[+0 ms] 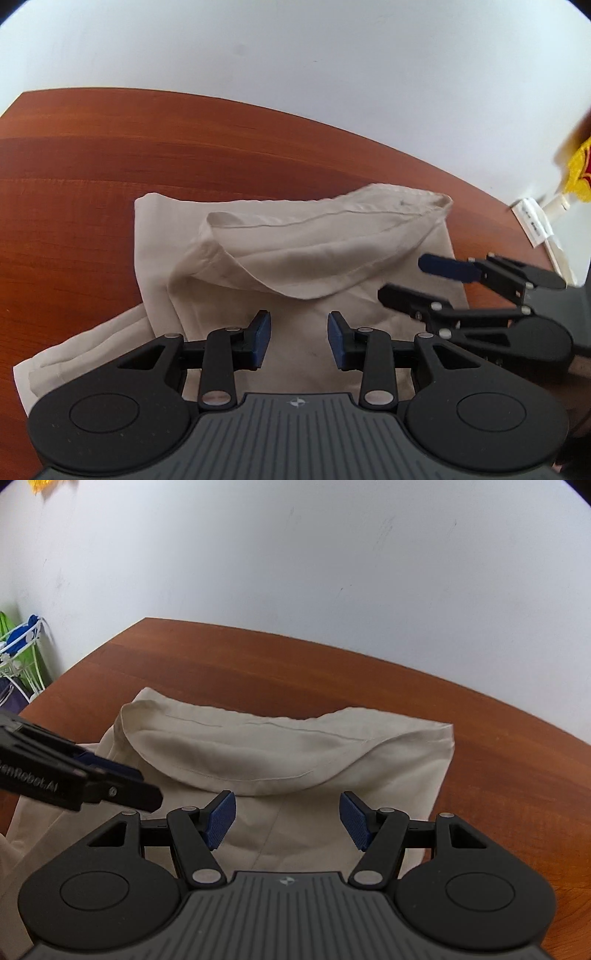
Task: Fold clothes
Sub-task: 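Raise both open grippers back from the folded shirt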
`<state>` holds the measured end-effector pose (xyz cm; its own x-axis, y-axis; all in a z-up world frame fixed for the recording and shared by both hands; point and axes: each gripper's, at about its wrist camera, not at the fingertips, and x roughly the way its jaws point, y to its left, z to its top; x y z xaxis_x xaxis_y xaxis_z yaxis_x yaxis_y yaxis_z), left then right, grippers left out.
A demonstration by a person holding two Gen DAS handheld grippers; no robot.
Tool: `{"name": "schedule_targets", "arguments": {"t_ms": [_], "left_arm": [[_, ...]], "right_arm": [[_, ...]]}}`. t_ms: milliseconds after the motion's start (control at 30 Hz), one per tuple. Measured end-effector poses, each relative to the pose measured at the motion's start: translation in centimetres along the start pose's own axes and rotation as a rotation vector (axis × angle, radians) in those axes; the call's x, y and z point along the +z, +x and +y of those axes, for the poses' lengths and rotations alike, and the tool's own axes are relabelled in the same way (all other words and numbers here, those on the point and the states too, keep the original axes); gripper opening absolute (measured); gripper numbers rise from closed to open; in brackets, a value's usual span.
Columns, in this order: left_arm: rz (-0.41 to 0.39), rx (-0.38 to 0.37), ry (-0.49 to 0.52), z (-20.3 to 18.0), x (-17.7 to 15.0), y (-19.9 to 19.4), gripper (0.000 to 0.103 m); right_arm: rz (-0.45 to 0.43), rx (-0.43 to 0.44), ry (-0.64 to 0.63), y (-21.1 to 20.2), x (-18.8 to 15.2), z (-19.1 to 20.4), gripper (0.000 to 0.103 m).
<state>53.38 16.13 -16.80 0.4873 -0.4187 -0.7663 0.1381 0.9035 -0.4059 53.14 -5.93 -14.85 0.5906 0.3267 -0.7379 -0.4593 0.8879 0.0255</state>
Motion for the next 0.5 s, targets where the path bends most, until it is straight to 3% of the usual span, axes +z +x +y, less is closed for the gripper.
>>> {"name": "schedule_targets", "arguments": {"t_ms": [200, 400, 500], "left_arm": [[-0.025, -0.003, -0.015, 0.4, 1.2, 0.4, 0.034], [-0.158, 0.023, -0.058, 1.0, 3.4, -1.0, 0.034], [-0.228, 0.067, -0.121, 1.7, 4.3, -2.0, 0.034]], "right_arm": [[-0.019, 0.027, 0.006, 1.2, 0.9, -0.7, 0.070], [-0.137, 0.011, -0.001, 1.0, 3.5, -1.1, 0.070], [-0.157, -0.013, 0.007, 0.7, 4.1, -1.2, 0.070]]}}
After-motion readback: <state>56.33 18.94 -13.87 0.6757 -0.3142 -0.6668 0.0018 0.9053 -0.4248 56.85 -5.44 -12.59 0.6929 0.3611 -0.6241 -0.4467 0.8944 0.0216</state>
